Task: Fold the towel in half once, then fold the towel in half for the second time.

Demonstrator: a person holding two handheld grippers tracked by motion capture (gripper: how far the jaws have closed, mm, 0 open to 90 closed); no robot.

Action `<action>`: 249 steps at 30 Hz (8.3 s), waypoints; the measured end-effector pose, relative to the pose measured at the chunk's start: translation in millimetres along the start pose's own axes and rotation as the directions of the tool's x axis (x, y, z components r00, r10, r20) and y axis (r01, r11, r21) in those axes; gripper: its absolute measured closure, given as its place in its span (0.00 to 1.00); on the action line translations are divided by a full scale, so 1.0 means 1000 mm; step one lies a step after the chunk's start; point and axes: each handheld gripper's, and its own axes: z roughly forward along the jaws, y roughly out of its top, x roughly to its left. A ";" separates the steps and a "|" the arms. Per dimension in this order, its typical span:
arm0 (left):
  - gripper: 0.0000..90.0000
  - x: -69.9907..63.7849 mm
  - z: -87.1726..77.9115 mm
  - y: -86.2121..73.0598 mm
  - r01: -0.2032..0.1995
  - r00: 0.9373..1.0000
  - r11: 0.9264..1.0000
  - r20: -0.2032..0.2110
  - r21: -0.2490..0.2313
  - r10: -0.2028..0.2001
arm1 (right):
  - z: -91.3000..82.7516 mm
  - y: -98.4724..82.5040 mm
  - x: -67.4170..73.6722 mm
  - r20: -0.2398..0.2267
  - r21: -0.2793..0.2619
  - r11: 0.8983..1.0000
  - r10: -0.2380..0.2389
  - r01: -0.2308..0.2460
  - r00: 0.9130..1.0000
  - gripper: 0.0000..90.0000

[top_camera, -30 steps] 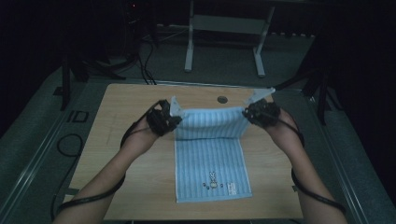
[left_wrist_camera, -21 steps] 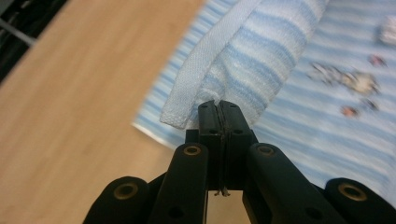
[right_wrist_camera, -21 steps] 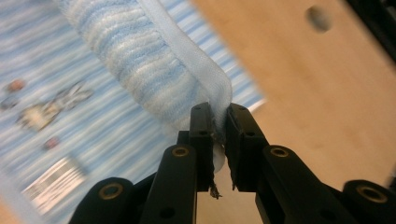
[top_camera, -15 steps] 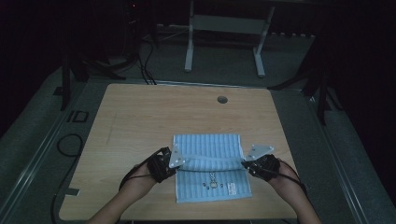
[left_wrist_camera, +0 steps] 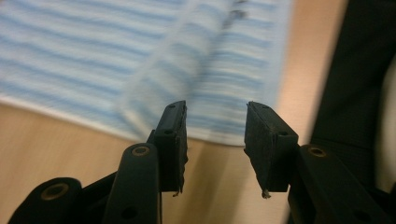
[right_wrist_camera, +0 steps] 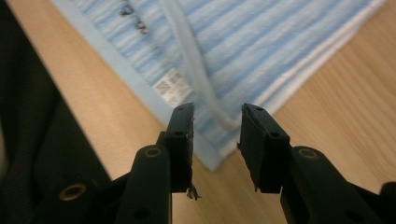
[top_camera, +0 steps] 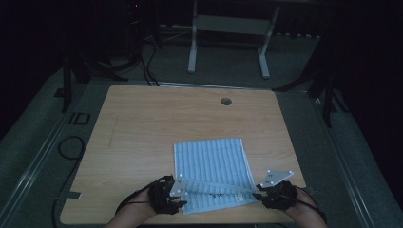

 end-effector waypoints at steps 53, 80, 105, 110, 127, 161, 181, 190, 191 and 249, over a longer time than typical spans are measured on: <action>0.52 0.035 0.002 0.002 0.044 0.990 0.994 0.126 0.103 -0.057 | 0.009 0.028 -0.031 0.040 -0.001 1.000 0.008 -0.008 0.999 0.71; 0.44 0.174 0.035 0.016 0.339 0.938 0.941 -0.088 0.021 -0.336 | 0.080 0.125 -0.133 0.012 0.075 0.994 0.077 -0.077 0.997 0.56; 0.95 0.182 0.076 0.041 0.251 0.968 0.962 -0.043 0.107 -0.248 | 0.131 0.135 -0.157 0.029 0.269 0.957 0.104 -0.108 0.994 0.95; 0.96 0.186 0.060 0.056 0.239 0.967 0.970 -0.105 0.043 -0.233 | 0.108 0.142 -0.160 0.075 0.214 0.972 0.082 -0.096 0.994 0.96; 0.96 0.148 -0.024 0.069 0.061 0.982 0.991 -0.168 -0.122 -0.082 | 0.009 0.142 -0.134 0.160 -0.012 1.000 -0.011 0.013 0.987 0.96; 0.67 0.043 0.007 0.003 -0.001 1.000 1.000 0.025 -0.004 0.001 | 0.009 0.021 -0.029 0.035 -0.043 0.999 -0.001 0.003 0.999 0.79; 0.48 0.079 0.062 0.027 0.091 0.995 0.995 0.030 0.036 -0.092 | 0.088 0.053 -0.067 -0.060 0.037 0.999 0.021 -0.019 0.998 0.56; 0.43 0.104 0.054 0.003 0.181 0.983 0.983 0.000 0.030 -0.181 | 0.104 0.074 -0.072 -0.098 0.024 0.999 0.035 -0.033 0.995 0.55; 0.43 0.106 0.053 0.001 0.175 0.985 0.984 -0.006 0.036 -0.175 | 0.106 0.078 -0.071 -0.097 0.029 0.999 0.026 -0.024 0.995 0.54; 0.08 0.129 0.012 -0.067 0.315 0.931 0.920 -0.111 -0.234 -0.347 | 0.099 0.082 -0.083 -0.055 -0.169 0.984 0.051 -0.060 0.997 0.16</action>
